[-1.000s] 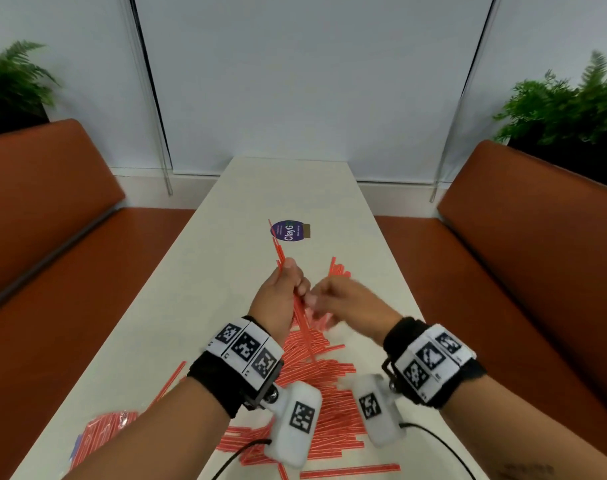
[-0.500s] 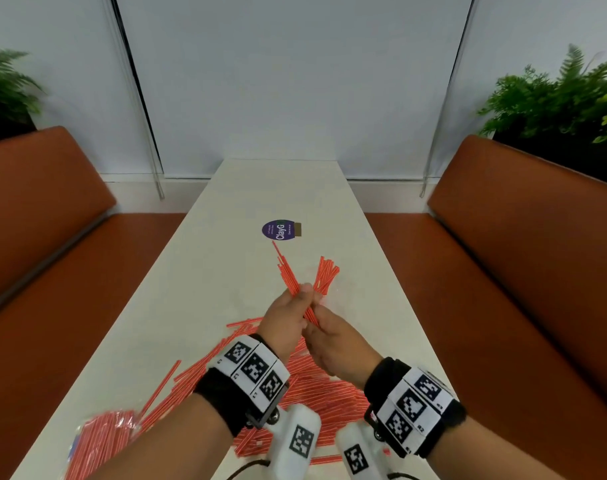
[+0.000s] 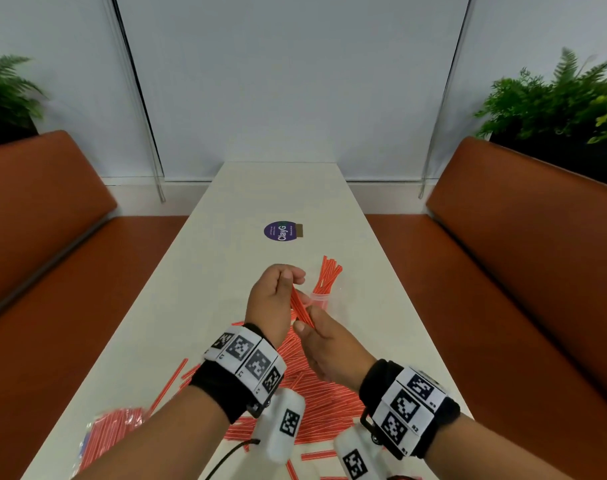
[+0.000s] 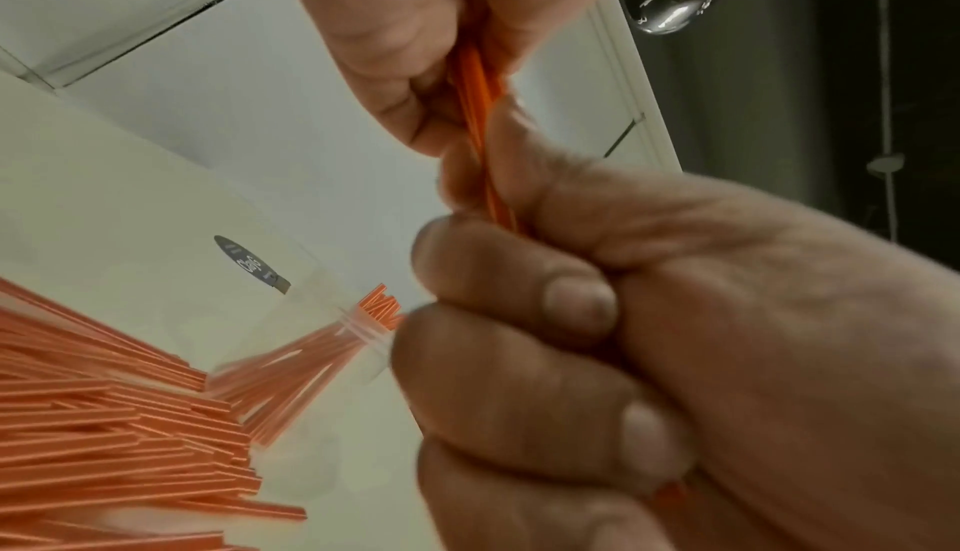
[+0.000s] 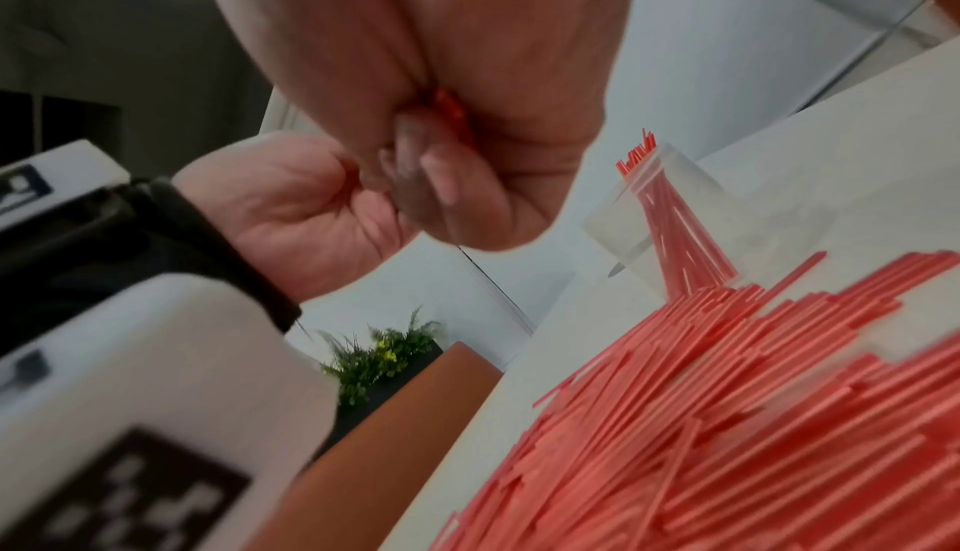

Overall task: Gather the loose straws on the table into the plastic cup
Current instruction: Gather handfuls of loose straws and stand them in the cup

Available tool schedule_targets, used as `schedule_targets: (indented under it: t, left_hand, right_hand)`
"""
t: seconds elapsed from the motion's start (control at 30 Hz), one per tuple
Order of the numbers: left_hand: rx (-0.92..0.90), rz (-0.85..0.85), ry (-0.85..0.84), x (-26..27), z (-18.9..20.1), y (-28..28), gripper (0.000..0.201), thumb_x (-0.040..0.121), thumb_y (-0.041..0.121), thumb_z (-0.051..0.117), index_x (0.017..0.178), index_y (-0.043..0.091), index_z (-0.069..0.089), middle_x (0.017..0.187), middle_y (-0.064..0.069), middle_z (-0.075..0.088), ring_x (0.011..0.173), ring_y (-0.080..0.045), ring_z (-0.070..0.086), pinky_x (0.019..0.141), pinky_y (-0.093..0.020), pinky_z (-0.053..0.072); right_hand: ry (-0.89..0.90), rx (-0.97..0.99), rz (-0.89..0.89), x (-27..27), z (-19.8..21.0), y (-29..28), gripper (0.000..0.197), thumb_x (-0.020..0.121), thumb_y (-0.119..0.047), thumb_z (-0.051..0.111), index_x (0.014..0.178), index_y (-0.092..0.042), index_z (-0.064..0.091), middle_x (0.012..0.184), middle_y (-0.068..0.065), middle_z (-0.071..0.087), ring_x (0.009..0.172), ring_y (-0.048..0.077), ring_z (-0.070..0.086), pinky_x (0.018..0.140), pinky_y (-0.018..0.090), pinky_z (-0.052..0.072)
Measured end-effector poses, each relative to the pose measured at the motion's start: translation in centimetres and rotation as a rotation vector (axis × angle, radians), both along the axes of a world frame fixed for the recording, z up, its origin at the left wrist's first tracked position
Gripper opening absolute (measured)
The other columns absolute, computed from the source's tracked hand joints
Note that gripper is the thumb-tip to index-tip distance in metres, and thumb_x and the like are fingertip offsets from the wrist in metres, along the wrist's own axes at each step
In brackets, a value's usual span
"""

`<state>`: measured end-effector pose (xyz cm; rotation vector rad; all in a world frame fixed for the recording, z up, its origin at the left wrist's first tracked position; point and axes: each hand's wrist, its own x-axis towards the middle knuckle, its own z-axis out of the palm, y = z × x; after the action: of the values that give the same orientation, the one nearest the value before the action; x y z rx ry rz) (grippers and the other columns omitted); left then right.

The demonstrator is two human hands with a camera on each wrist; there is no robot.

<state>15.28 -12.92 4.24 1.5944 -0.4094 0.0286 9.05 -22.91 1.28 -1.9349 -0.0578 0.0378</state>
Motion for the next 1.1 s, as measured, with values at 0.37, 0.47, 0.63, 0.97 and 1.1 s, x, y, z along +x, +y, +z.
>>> schedule_targets:
  t: [0.37,0.47,0.63,0.97,1.1]
  left_hand:
    - [0.615,-0.113,-0.205,5.6,0.1,0.2,0.028,0.097,0.019,0.039,0.123,0.017,0.051,0.124,-0.003,0.054,0.113,-0.017,0.053,0.098,-0.029,0.041]
    - [1.076,-0.180,-0.298,8.7,-1.0,-0.4,0.039,0.093,0.018,0.049,0.132,0.025,0.046,0.140,-0.004,0.043,0.125,-0.022,0.047,0.103,-0.038,0.042]
    - [1.266,-0.235,-0.311,10.6,-3.3,-2.2,0.042,0.091,0.025,0.055,0.132,0.028,0.048,0.146,0.001,0.037,0.129,-0.021,0.044,0.102,-0.038,0.043]
    - [1.158,-0.139,-0.275,8.1,-4.9,-3.4,0.031,0.091,0.034,0.050,0.119,0.021,0.057,0.121,-0.005,0.050,0.100,-0.023,0.060,0.086,-0.034,0.050]
    - [1.192,-0.134,-0.265,7.7,-4.6,-3.5,0.029,0.091,0.031,0.052,0.117,0.021,0.058,0.120,-0.007,0.051,0.103,-0.026,0.058,0.088,-0.036,0.050]
  right_hand:
    - [-0.099,-0.350,-0.211,4.0,1.2,-4.3,0.025,0.099,-0.031,0.036,0.081,-0.018,0.048,0.071,-0.002,0.046,0.057,0.011,0.047,0.055,0.020,0.037]
    - [-0.153,-0.236,-0.411,5.7,2.4,-6.2,0.024,0.098,-0.025,0.042,0.078,-0.014,0.051,0.071,0.012,0.061,0.058,0.016,0.052,0.055,0.022,0.039]
    - [-0.192,-0.169,-0.533,8.1,1.9,-6.7,0.031,0.096,-0.024,0.045,0.066,-0.022,0.052,0.065,0.002,0.061,0.053,0.011,0.053,0.058,0.026,0.043]
    - [0.049,-0.482,-0.473,10.9,-0.3,-6.0,0.020,0.086,-0.020,0.061,0.069,-0.013,0.054,0.062,-0.004,0.052,0.054,0.005,0.046,0.048,0.014,0.030]
    - [0.101,-0.516,-0.499,10.5,0.3,-6.1,0.029,0.078,-0.018,0.068,0.057,-0.014,0.048,0.059,-0.001,0.049,0.061,0.017,0.049,0.049,0.018,0.033]
